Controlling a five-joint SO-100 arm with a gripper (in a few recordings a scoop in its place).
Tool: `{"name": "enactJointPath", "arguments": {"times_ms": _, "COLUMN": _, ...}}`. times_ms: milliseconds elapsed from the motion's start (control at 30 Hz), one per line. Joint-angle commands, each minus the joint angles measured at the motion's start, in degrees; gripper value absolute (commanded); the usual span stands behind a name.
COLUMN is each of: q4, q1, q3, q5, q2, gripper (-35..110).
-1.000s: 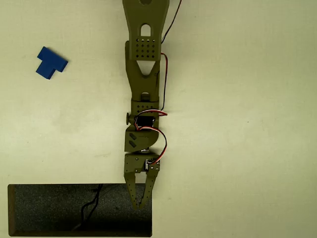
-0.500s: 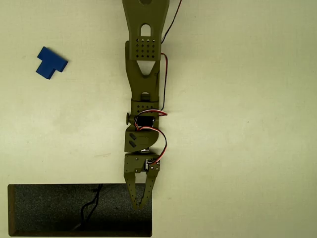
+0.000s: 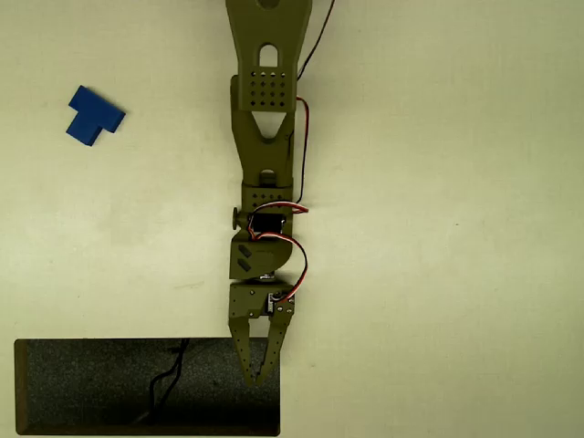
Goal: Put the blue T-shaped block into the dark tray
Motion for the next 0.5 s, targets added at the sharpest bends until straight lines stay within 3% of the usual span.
{"name": "enactJointPath", "arguments": {"times_ms": 0, "q4": -1.76, "q1": 0.26, "q3": 0.35, "q5": -0.79, "q2": -0.18, "gripper": 0}}
{"name": "enactJointPath", "arguments": {"times_ms": 267, "q4": -1.93, "q1": -0.18, "q3": 0.35, "q5": 0.53, "q2": -0.18, "gripper": 0}}
{"name": "enactJointPath", "arguments": {"times_ms": 367, "q4": -2.72, "q1": -0.26, "q3": -1.32, "q5": 6.24, "q2": -0.18, "gripper": 0}}
{"name": "enactJointPath", "arguments": {"times_ms": 467, "q4": 13.01, "q1": -0.44, "q3": -14.59, "q5": 11.16, "q2": -0.18, "gripper": 0}}
